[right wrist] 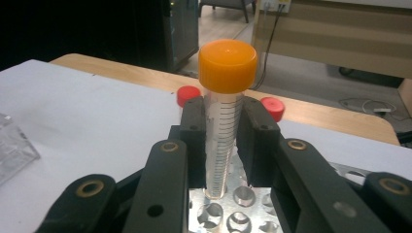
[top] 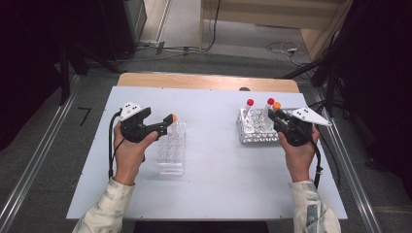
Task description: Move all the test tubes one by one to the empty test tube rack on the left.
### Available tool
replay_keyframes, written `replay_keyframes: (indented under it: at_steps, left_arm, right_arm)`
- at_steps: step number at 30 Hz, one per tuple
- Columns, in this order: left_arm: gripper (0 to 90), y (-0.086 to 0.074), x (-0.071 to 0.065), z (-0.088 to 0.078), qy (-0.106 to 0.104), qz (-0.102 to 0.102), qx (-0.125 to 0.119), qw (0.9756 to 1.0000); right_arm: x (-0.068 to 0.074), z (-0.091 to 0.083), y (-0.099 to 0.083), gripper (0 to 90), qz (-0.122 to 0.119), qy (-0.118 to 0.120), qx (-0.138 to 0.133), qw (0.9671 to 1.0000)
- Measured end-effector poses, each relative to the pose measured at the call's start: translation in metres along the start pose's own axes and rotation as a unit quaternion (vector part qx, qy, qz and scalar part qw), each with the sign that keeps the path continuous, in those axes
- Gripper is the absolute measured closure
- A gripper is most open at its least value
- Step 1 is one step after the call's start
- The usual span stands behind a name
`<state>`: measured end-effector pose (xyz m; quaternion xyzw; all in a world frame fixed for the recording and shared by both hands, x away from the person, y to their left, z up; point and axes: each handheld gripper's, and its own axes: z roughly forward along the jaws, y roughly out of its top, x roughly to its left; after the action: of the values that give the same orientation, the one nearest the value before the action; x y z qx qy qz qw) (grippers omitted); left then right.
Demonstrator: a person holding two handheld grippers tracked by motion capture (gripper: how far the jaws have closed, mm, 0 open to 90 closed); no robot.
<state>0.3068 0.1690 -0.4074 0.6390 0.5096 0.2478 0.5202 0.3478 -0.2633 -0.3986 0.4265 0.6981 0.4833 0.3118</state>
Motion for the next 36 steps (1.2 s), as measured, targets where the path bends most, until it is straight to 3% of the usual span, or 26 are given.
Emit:
replay_keyframes:
  at_steps: [17,29,36]
  left_arm:
    - [15.2,0.005,-0.006,-0.006,-0.012,0.009,-0.007,0.9999]
    - [15.2,0.006,-0.014,-0.006,-0.02,0.02,-0.005,0.9996]
    - [15.2,0.006,-0.017,-0.006,-0.025,0.025,-0.003,0.9994]
  right_arm:
    - [0.04,0.005,0.001,72.1,-0.025,0.069,0.012,0.9972]
    - [0.074,0.016,-0.008,72.1,-0.055,0.112,0.033,0.9916]
    - [0.086,0.02,-0.01,72.1,-0.055,0.129,0.04,0.9892]
